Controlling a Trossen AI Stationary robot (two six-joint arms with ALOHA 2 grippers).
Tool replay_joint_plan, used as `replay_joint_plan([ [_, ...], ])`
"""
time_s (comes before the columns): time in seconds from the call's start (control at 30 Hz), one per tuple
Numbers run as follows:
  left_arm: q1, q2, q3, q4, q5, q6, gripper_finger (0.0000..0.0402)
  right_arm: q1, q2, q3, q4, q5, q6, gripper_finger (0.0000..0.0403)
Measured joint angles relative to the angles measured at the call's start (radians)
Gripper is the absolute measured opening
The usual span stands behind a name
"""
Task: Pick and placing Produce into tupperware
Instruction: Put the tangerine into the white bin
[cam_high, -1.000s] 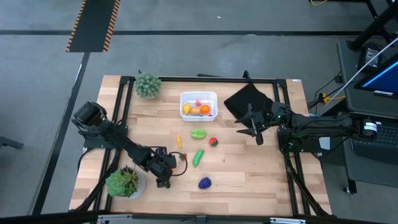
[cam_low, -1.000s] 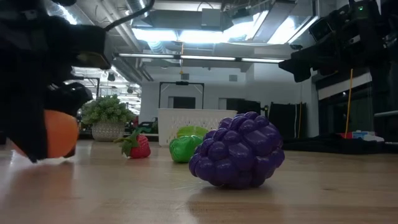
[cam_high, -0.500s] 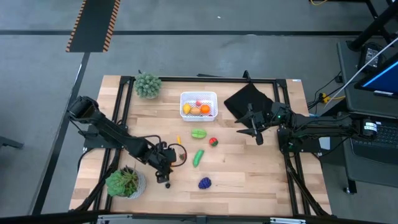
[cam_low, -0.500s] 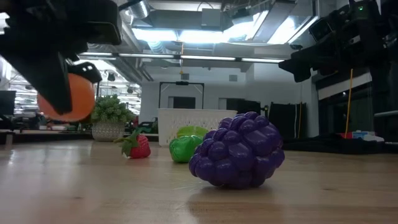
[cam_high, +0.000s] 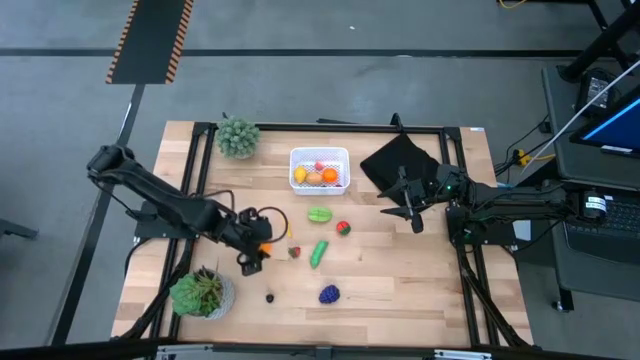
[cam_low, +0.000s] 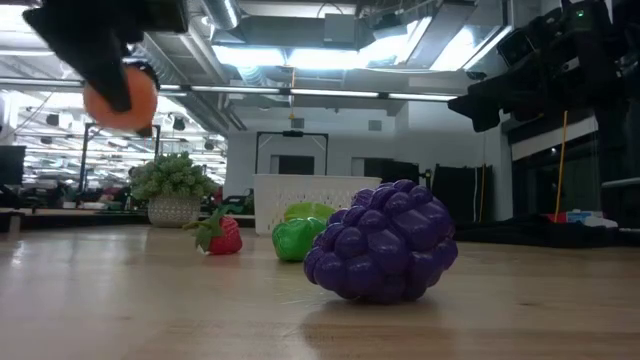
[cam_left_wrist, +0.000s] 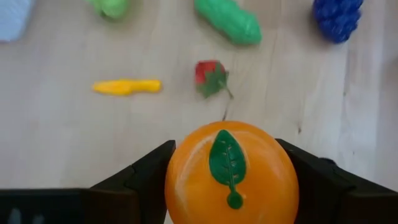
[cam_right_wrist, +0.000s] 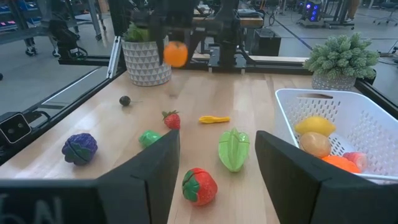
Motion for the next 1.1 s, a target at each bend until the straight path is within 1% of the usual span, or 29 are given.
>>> replay_joint_plan([
  [0.1,0.008,-0.062,0.0,0.001,-0.041,0.057,0.0239,0.0,0.0,0.0,0.0,0.0,-0.001,0.0212],
  [0.23,0.009,-0.129,0.0,0.011,-0.138,0.143,0.0239,0.0,0.0,0.0,0.0,0.0,-0.002,0.0212],
  [0.33,0.009,-0.147,-0.001,0.023,-0.199,0.192,0.0239,0.0,0.0,0.0,0.0,0.0,-0.004,0.0212],
  [0.43,0.009,-0.16,-0.033,0.096,-0.248,0.255,0.0239,0.0,0.0,0.0,0.0,0.0,-0.018,0.0212],
  [0.63,0.03,-0.181,-0.151,0.375,-0.252,0.37,0.0239,0.0,0.0,0.0,-0.007,0.0,-0.022,0.0212],
  [0.73,0.035,-0.188,-0.192,0.475,-0.251,0.412,0.0239,0.0,0.0,0.0,-0.007,0.0,-0.021,0.0212],
  [0.87,0.034,-0.191,-0.252,0.655,-0.246,0.502,0.0239,0.0,0.0,0.0,-0.01,0.0,-0.021,0.0212],
  [0.97,0.038,-0.191,-0.316,0.832,-0.208,0.547,0.0239,0.0,0.0,0.0,-0.01,0.0,-0.021,0.0212],
  [1.1,0.055,-0.19,-0.428,1.057,-0.148,0.558,0.0239,0.0,0.0,0.0,-0.009,0.0,-0.021,0.0212],
])
